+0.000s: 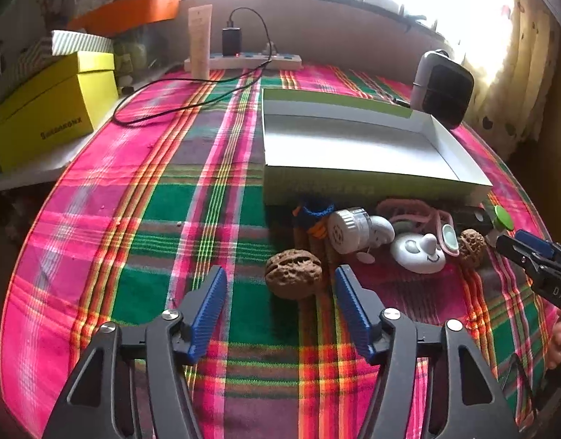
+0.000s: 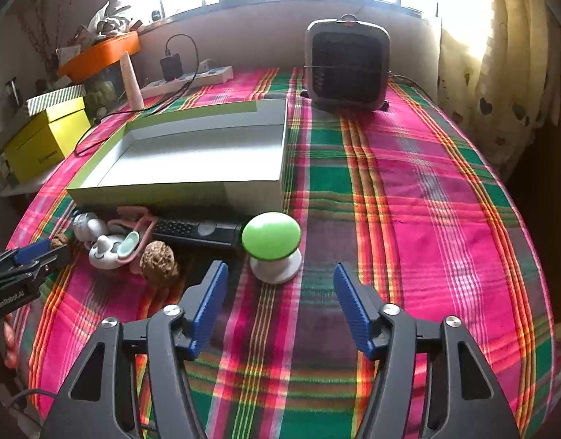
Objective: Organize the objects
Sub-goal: 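Close the left gripper on a brown walnut while the right gripper grasps the green-capped mushroom toy, then lift the walnut with the left gripper into the white tray while the right carries the mushroom toy there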
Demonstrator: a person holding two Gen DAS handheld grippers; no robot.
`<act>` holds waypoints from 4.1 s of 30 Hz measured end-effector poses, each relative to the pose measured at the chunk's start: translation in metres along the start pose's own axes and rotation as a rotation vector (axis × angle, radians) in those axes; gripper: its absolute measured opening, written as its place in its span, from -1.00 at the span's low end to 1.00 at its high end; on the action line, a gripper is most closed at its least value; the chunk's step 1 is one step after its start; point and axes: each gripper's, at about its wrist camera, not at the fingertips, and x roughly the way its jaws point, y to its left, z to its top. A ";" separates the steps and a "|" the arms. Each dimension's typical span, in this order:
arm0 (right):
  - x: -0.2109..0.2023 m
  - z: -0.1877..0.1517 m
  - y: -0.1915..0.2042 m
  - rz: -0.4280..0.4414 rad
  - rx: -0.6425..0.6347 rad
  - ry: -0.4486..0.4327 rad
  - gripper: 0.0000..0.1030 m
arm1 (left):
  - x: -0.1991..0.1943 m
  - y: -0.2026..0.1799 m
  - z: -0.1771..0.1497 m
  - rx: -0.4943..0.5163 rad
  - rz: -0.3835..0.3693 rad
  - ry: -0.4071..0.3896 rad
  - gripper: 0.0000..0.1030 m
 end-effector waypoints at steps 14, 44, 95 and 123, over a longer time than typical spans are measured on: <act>0.013 0.012 0.001 0.021 -0.018 0.020 -0.22 | 0.004 -0.002 0.006 0.011 0.020 0.003 -0.28; 0.003 0.011 0.003 0.043 -0.010 -0.018 -0.65 | -0.001 -0.007 0.012 0.004 0.000 -0.003 -0.43; 0.064 0.112 0.031 0.089 -0.077 -0.074 -0.65 | 0.067 -0.036 0.129 0.026 -0.105 0.000 -0.43; 0.106 0.122 0.025 0.071 -0.091 0.005 -0.65 | 0.121 -0.052 0.153 0.066 -0.085 0.087 -0.43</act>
